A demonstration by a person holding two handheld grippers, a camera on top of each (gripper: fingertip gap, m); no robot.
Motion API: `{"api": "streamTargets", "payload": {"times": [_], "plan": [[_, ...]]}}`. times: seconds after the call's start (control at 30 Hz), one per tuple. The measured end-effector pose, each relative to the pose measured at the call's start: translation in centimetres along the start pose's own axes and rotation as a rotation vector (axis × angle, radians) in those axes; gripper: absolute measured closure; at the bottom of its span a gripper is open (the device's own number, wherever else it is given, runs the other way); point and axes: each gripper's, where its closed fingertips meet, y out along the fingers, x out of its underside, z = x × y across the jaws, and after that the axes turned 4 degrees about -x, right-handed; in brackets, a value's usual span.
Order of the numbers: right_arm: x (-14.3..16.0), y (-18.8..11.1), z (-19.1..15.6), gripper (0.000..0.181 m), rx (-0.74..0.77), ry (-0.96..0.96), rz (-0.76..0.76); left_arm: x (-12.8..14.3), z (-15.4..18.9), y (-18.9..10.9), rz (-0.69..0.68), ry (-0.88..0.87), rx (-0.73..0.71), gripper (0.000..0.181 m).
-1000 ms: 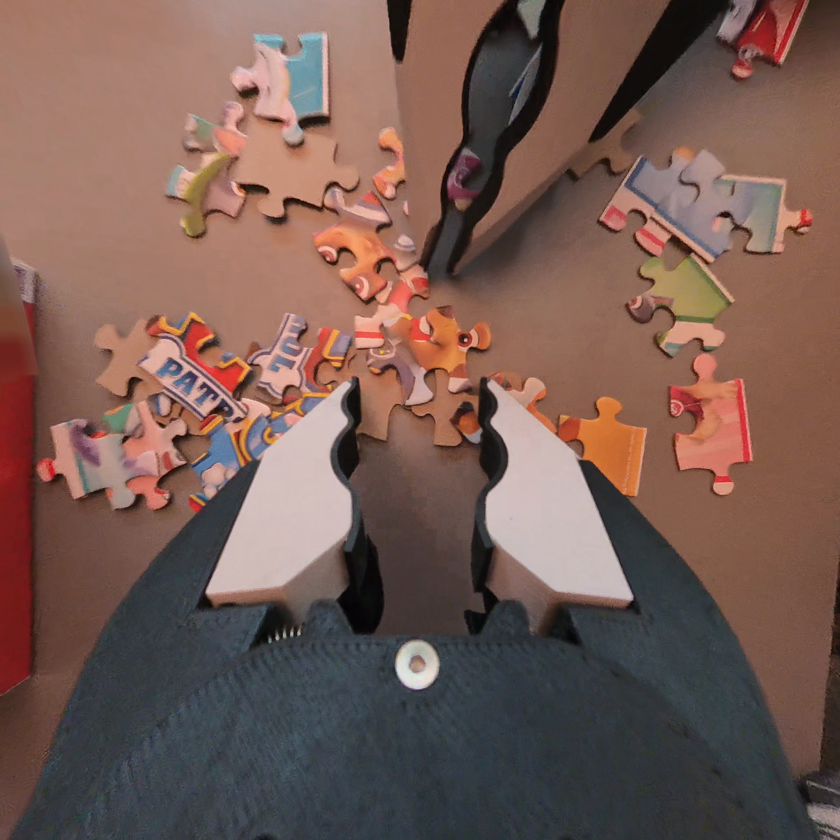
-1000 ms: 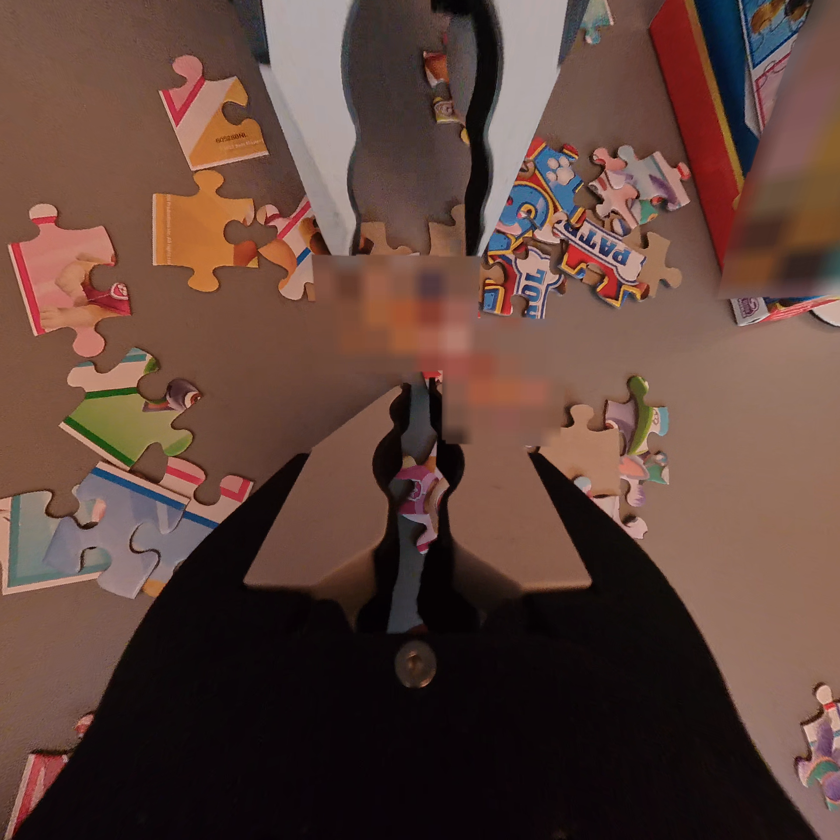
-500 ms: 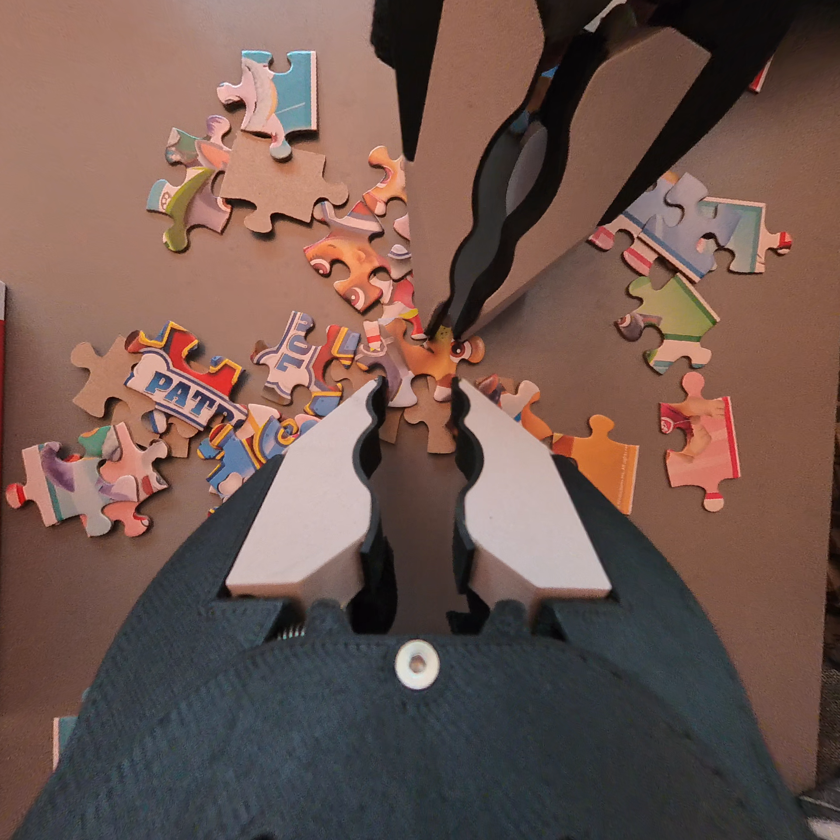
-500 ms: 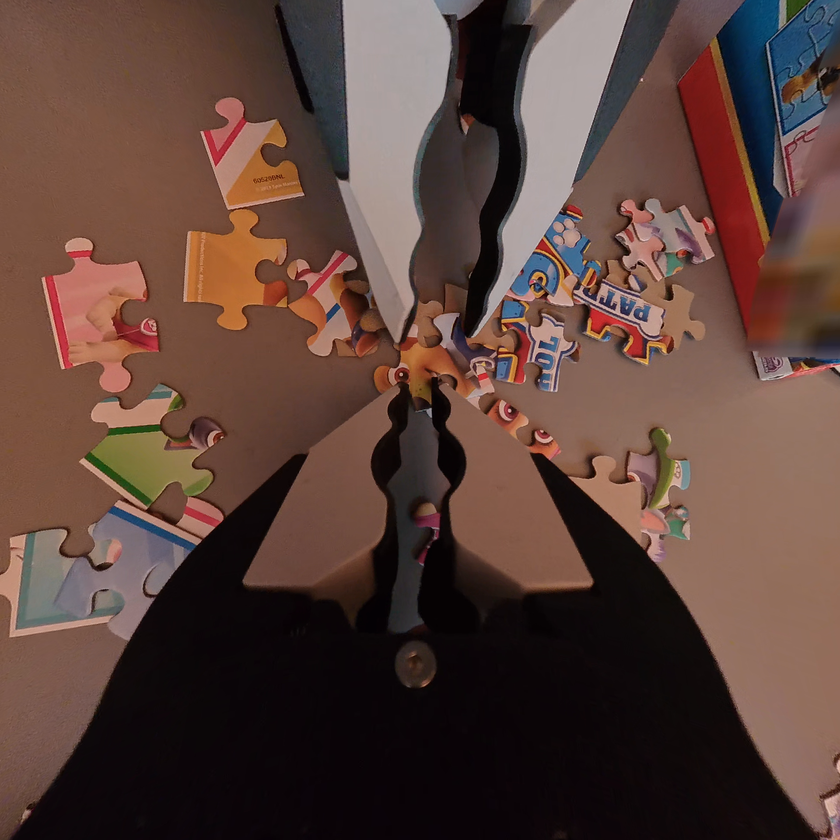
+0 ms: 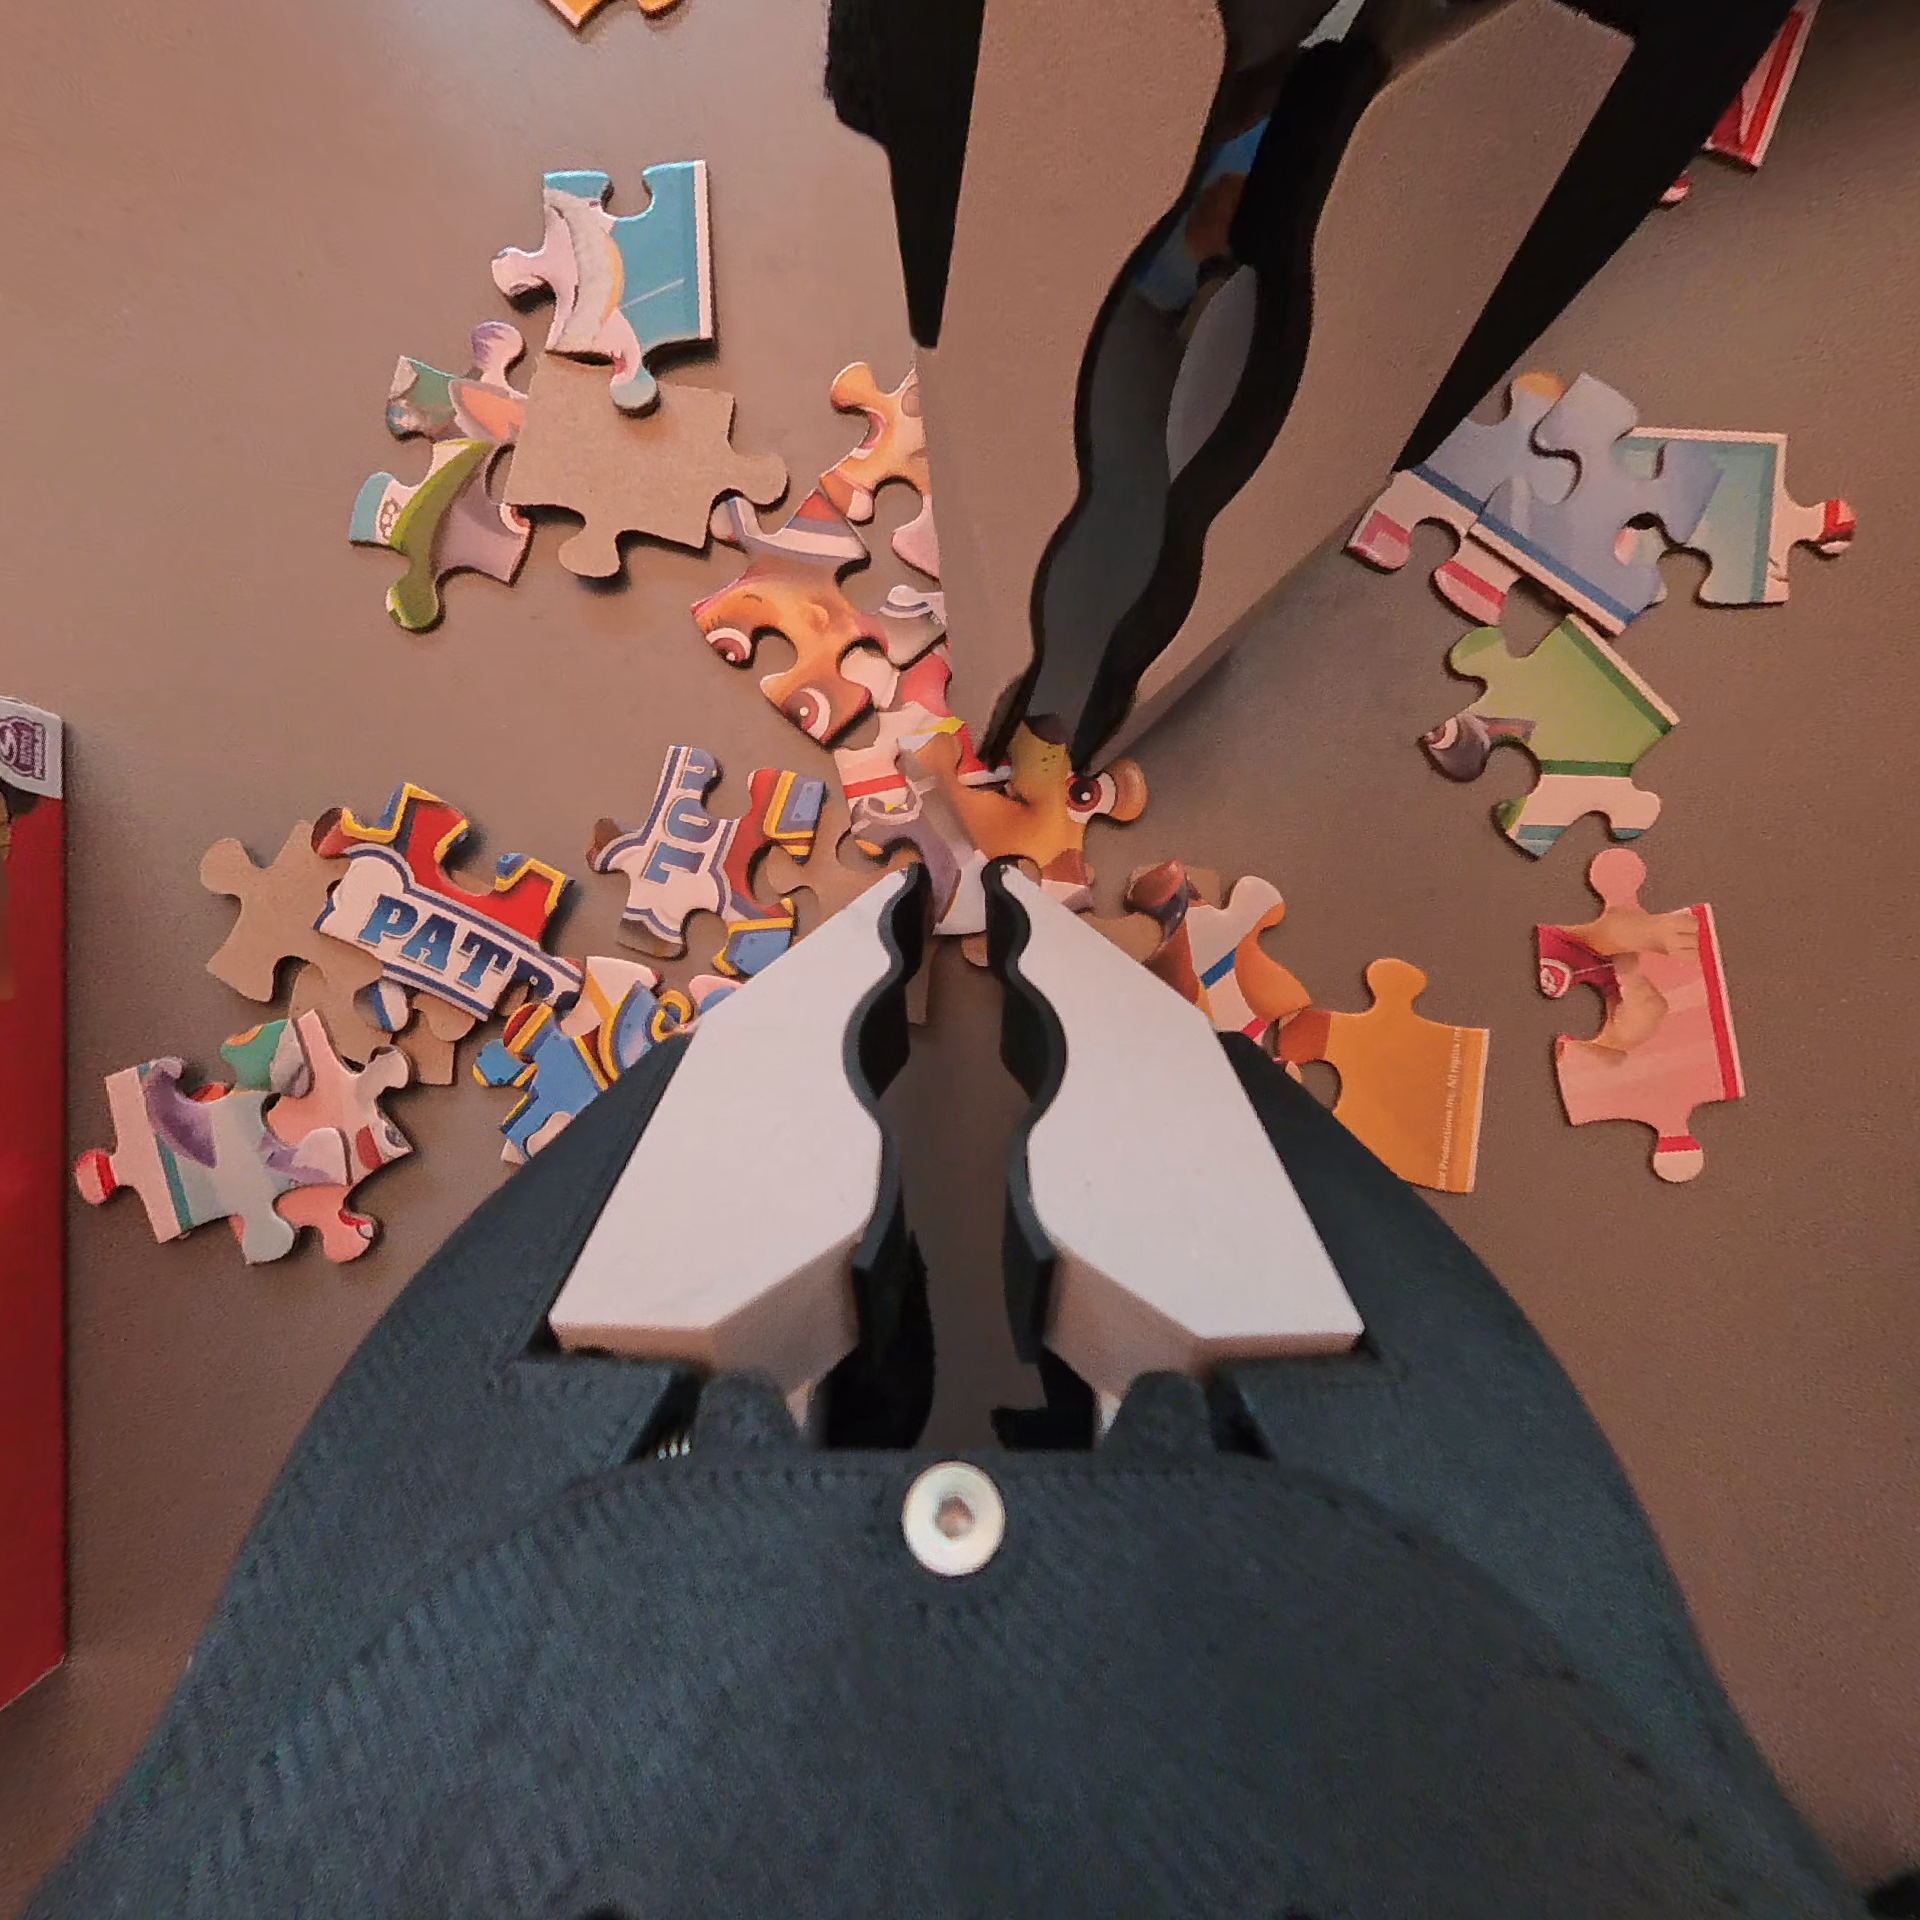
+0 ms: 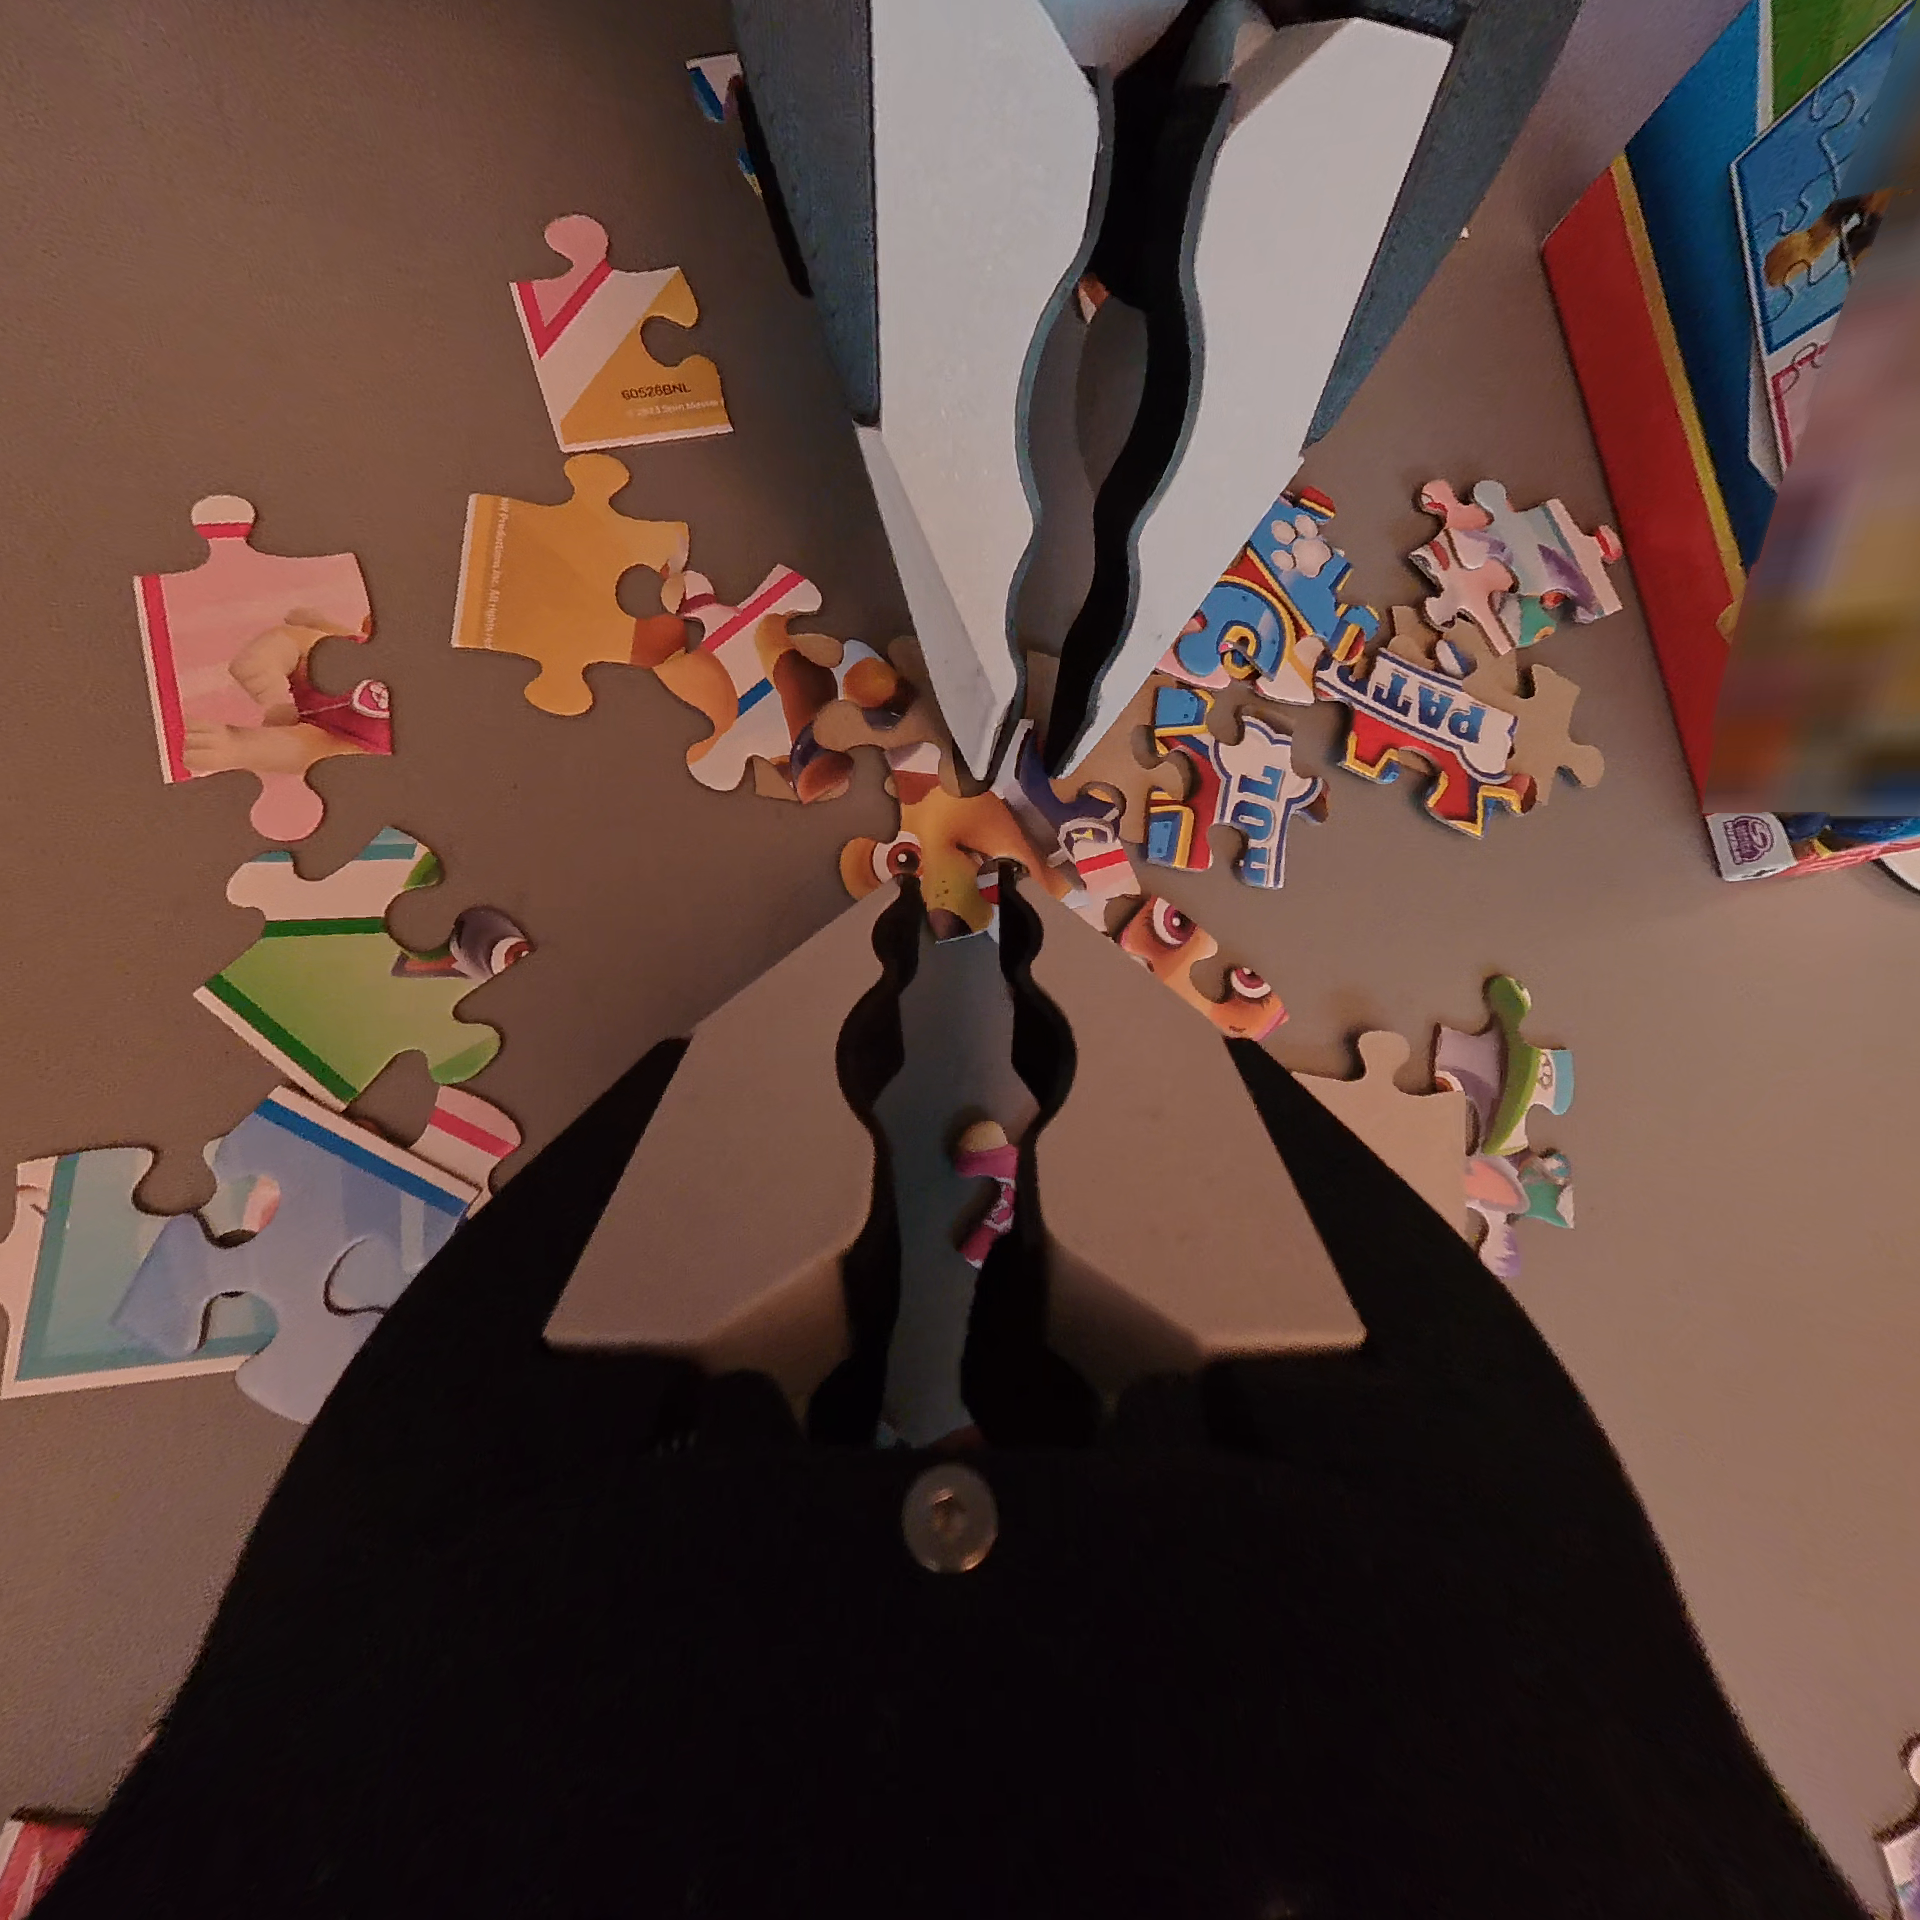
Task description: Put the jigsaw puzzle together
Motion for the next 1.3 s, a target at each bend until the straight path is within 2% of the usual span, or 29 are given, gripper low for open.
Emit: {"api": "streamTargets", "payload": {"times": [0.27,0.47,0.6,0.8,1.0,1.1,1.17,1.23,1.3], "plan": [[0.0,-0.3,-0.3,0.168,-0.005,-0.006,0.018,-2.1,0.5,-1.2,0.138,-0.049,0.062,0.171],[0.0,-0.6,-0.3,0.169,0.002,-0.02,0.028,-3.4,1.4,-1.6,0.222,-0.147,0.185,0.161],[0.0,-0.8,-0.3,0.172,0.012,-0.03,0.032,-3.8,1.1,-1.5,0.248,-0.189,0.2,0.173],[0.2,-1.2,-0.2,0.178,0.017,-0.039,0.032,-4.4,0.9,-1.3,0.279,-0.207,0.206,0.178],[-0.8,-3.1,0.1,0.176,0.006,-0.008,0.133,-4.6,0.8,-1.7,0.313,-0.219,0.23,0.181],[-0.9,-3.9,1.0,0.168,0.045,0.019,0.162,-4.6,1.1,-1.5,0.302,-0.204,0.236,0.181],[-0.9,-3.8,1.1,0.159,0.044,0.03,0.163,-4.9,1.6,-1.5,0.305,-0.175,0.25,0.181],[-0.7,-3.3,0.6,0.159,0.014,0.033,0.144,-5.1,2.0,-1.4,0.299,-0.145,0.246,0.181],[-0.6,-2.8,0.0,0.168,-0.022,0.032,0.129,-5.2,2.2,-1.2,0.29,-0.123,0.233,0.181]]}}
